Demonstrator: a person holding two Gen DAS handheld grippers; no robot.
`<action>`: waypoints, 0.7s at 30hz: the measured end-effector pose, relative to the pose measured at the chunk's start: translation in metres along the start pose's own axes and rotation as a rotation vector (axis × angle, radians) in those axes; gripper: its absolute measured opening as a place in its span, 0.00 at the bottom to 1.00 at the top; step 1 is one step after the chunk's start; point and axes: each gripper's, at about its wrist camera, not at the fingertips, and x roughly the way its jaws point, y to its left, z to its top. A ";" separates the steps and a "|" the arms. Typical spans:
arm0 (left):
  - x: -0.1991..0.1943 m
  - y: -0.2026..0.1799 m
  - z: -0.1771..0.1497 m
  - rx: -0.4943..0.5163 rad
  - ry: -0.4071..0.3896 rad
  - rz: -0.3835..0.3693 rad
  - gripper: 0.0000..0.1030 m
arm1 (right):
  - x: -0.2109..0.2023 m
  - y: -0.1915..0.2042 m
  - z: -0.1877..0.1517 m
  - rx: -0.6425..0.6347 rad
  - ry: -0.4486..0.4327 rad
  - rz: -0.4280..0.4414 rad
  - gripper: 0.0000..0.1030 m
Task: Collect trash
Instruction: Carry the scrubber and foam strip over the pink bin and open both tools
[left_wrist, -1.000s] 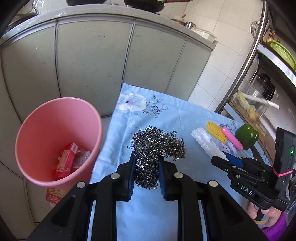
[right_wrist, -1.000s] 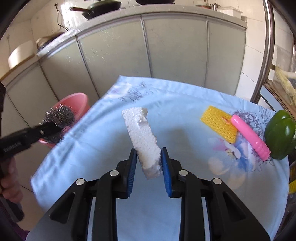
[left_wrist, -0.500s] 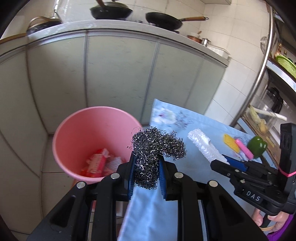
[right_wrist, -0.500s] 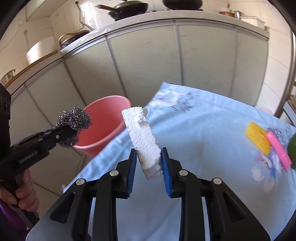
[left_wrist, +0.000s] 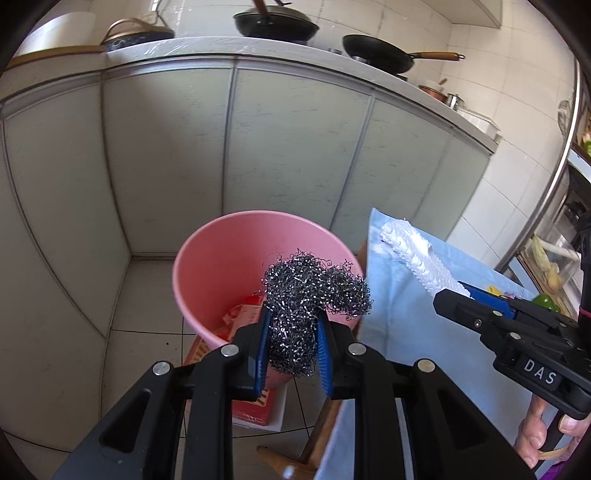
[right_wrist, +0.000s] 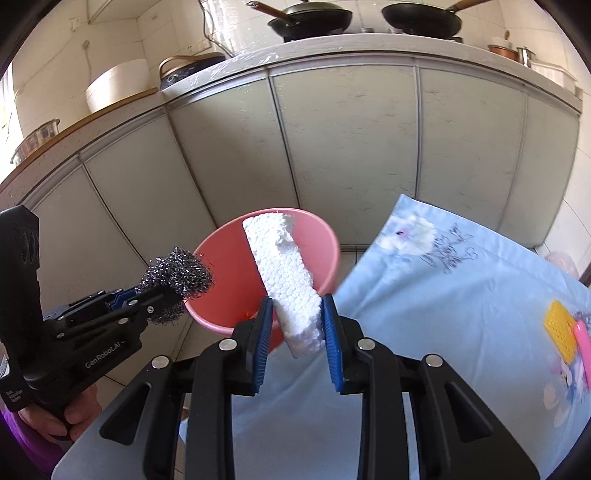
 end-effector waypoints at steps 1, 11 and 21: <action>0.001 0.004 0.001 -0.009 0.000 0.004 0.20 | 0.003 0.003 0.002 -0.004 0.005 0.003 0.27; 0.008 0.037 0.010 -0.059 -0.008 0.045 0.21 | 0.038 0.018 0.013 -0.012 0.062 0.023 0.27; 0.051 0.045 0.004 -0.065 0.083 0.071 0.21 | 0.083 0.033 0.022 -0.044 0.134 -0.005 0.27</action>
